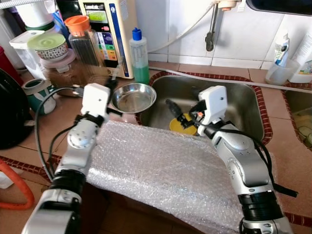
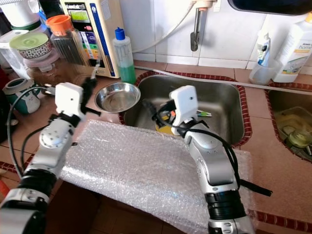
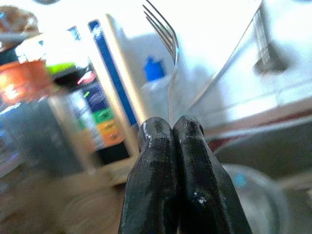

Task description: Kitchen organization

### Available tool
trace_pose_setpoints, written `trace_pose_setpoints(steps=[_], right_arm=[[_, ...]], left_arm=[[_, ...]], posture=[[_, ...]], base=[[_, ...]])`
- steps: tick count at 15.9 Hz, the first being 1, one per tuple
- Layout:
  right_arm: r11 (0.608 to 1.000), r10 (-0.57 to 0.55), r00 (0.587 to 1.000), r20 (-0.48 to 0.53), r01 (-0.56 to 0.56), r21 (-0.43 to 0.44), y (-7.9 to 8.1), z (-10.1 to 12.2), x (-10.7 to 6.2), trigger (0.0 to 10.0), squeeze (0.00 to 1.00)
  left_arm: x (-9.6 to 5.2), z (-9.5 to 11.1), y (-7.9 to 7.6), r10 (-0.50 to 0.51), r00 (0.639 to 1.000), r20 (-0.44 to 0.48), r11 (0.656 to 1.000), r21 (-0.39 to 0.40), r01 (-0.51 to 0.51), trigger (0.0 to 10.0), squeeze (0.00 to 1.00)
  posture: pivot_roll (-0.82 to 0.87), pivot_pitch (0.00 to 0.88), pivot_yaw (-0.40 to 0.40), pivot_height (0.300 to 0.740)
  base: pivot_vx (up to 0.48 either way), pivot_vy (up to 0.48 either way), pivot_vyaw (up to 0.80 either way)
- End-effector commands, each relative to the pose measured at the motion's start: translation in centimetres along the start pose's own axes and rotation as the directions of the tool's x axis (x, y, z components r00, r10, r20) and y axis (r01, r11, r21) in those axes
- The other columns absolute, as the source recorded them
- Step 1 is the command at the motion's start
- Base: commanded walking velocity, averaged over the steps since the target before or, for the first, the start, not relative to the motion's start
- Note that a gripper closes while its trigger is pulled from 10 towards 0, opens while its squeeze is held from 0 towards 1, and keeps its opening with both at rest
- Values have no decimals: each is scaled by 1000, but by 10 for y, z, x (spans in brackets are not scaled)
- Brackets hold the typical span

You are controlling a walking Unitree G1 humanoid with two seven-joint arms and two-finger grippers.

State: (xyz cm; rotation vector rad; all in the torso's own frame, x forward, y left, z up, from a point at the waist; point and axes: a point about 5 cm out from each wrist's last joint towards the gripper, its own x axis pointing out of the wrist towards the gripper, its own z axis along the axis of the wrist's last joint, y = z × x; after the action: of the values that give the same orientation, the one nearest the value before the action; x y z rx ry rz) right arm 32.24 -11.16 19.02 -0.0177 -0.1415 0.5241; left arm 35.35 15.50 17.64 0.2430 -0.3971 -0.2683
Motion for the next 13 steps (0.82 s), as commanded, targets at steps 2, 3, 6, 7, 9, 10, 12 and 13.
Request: trace_pose_setpoints(steps=[2,3,6,7,9,10,12,13], right_arm=[[998,-10,999,53,7,56,1,9,6,10000,0],[997,-9,998,60,5,75,2,10,7,10000,0],[983,-17,997,74,4,181,3,10,10,10000,0],[973,-12,996,86,-8,229,4,12,10,10000,0],[963,9,995,99,-35,268,7,14,11,10000,0],[957,14,995,101,-42,286,9,14,11,10000,0],[955,12,995,95,-39,296,11,13,13,10000,0],[953,11,996,90,-37,300,13,12,14,9373,0]], left_arm=[[2,9,-18,-115,993,33,987,-111,118,0,0],[2,9,-29,-174,984,22,968,-181,175,0,0],[-1,16,-63,-368,928,56,863,-351,363,0,0],[-5,17,-74,-434,899,64,828,-364,426,0,0],[-10,19,-85,-487,870,72,798,-368,477,0,0],[-11,21,-89,-507,859,78,786,-368,497,0,0],[-10,24,-91,-521,850,84,775,-370,512,0,0],[-10,25,-92,-525,847,86,772,-373,516,0,0]], posture=[[50,40,108,740],[51,38,108,740],[58,32,107,740],[57,32,110,740],[56,31,111,740],[56,31,111,740],[57,29,114,740],[57,29,114,740]], base=[[0,0,0],[0,0,0],[0,0,0],[0,0,0],[0,0,0],[0,0,0],[0,0,0],[0,0,0]])
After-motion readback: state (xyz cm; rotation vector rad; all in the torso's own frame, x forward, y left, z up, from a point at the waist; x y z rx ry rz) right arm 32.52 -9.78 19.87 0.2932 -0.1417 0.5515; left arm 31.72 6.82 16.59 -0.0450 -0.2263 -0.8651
